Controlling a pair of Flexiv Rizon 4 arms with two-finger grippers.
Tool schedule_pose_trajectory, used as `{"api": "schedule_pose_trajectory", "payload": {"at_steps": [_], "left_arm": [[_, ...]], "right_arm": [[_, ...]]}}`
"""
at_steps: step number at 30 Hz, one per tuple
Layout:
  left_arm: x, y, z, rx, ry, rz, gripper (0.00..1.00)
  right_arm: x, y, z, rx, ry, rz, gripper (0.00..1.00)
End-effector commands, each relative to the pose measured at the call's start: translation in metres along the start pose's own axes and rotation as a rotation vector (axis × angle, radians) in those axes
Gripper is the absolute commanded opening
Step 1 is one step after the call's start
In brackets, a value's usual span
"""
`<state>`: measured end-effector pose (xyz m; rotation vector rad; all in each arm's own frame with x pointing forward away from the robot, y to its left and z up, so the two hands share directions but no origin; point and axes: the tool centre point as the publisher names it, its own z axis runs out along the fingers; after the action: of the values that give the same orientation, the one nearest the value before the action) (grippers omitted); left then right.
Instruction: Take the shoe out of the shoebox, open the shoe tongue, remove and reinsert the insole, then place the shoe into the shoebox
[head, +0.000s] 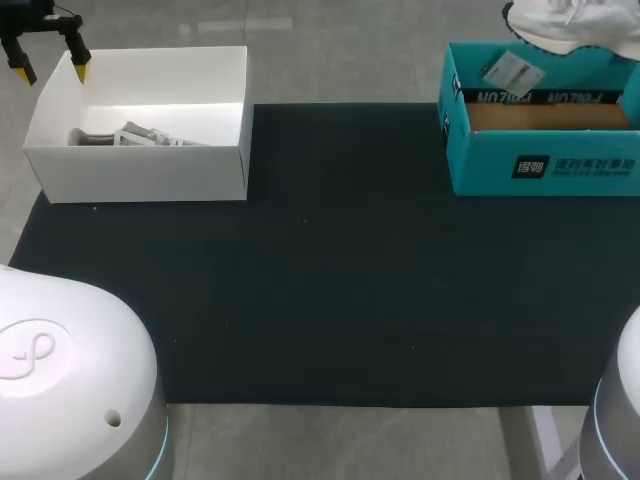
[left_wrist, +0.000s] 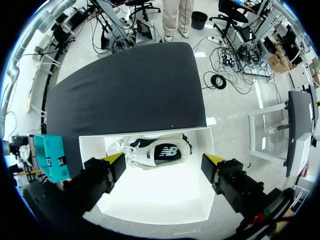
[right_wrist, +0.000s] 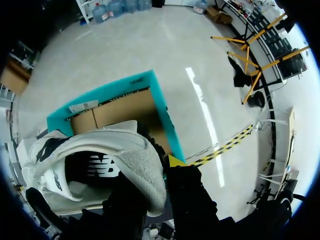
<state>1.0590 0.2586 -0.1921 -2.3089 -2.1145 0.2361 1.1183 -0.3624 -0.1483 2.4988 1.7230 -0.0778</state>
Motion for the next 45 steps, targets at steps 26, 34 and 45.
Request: {"api": "schedule_pose_trajectory", "payload": {"at_steps": [26,34,45], "left_arm": [[0.001,0.002,-0.001,0.005,0.001,0.002,1.00],[0.001,0.002,-0.001,0.005,0.001,0.002,1.00],[0.001,0.002,-0.001,0.005,0.001,0.002,1.00]], "right_arm": [[0.076,-0.162,-0.036,-0.128,-0.101,0.017,0.00],[0.114,-0.220,-0.038,-0.164,-0.138,0.036,0.00],[0.158,-0.294,-0.026,-0.151,-0.124,0.046,0.00]]}}
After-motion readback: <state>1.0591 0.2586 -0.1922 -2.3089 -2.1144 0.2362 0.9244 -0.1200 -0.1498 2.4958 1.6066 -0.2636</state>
